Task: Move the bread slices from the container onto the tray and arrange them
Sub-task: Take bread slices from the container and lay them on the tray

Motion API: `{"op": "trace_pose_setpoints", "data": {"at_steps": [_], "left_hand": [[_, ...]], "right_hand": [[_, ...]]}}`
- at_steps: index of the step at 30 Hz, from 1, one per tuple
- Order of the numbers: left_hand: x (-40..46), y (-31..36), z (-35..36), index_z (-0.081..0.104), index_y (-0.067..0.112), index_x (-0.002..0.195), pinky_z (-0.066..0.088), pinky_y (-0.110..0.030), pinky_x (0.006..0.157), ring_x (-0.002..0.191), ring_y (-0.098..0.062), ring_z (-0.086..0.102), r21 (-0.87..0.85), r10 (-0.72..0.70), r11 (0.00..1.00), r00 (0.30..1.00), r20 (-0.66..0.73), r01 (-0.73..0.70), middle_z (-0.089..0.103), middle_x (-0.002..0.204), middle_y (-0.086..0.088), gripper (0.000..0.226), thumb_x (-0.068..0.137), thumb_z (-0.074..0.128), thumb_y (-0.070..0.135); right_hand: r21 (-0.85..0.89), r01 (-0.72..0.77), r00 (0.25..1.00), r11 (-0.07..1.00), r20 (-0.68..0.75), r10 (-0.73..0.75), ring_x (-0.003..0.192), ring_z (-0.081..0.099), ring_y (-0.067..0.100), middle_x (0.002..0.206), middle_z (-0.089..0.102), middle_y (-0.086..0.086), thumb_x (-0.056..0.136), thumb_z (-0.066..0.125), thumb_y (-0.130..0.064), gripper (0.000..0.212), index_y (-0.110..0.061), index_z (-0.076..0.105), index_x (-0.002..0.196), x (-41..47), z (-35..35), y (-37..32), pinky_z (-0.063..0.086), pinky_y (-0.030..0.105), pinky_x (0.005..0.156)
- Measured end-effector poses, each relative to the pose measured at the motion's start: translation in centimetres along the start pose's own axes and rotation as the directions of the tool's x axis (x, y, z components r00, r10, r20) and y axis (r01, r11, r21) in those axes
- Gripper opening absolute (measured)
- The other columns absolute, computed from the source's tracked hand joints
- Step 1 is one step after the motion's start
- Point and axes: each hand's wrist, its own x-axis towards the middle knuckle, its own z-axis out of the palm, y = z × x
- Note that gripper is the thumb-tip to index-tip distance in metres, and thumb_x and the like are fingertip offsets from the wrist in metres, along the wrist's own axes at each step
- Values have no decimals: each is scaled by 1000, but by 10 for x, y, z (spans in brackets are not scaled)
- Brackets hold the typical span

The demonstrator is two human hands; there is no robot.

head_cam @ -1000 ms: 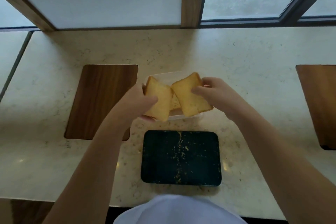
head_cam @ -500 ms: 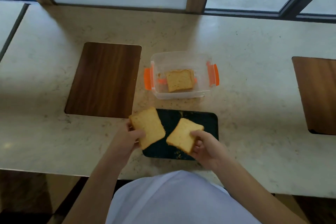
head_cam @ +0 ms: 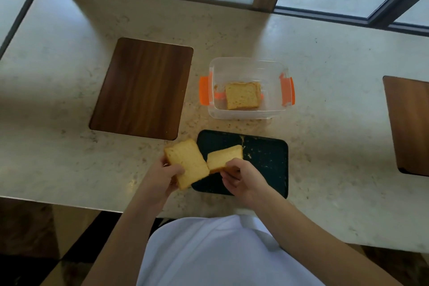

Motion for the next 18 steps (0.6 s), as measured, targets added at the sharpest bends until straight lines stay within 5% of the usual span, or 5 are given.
{"op": "trace_pose_setpoints", "data": {"at_steps": [5,10,18], "left_hand": [[5,0,-16,54,22,132,60,-41,71,112,-33,63,-28,-2,1000,1000,-20,1,62,127,-10,52,87,62,-3],[6,-2,-26,52,18,135,59,-38,67,110,-34,65,-81,-6,997,1000,-16,5,63,127,-13,53,88,61,-5],[9,3,-28,48,16,142,58,-46,86,115,-33,63,-44,2,999,1000,-8,-2,61,130,-12,57,90,64,0]], "right_hand": [[169,-25,1000,985,-3,26,100,67,30,106,67,21,90,65,2,16,0,61,105,9,19,8,57,39,86],[146,-51,998,988,-35,57,87,63,24,95,63,15,88,70,0,18,-1,63,104,19,33,5,56,35,75],[161,-43,997,986,-63,53,91,68,27,109,66,24,88,69,7,20,4,63,107,29,38,1,60,35,73]]}}
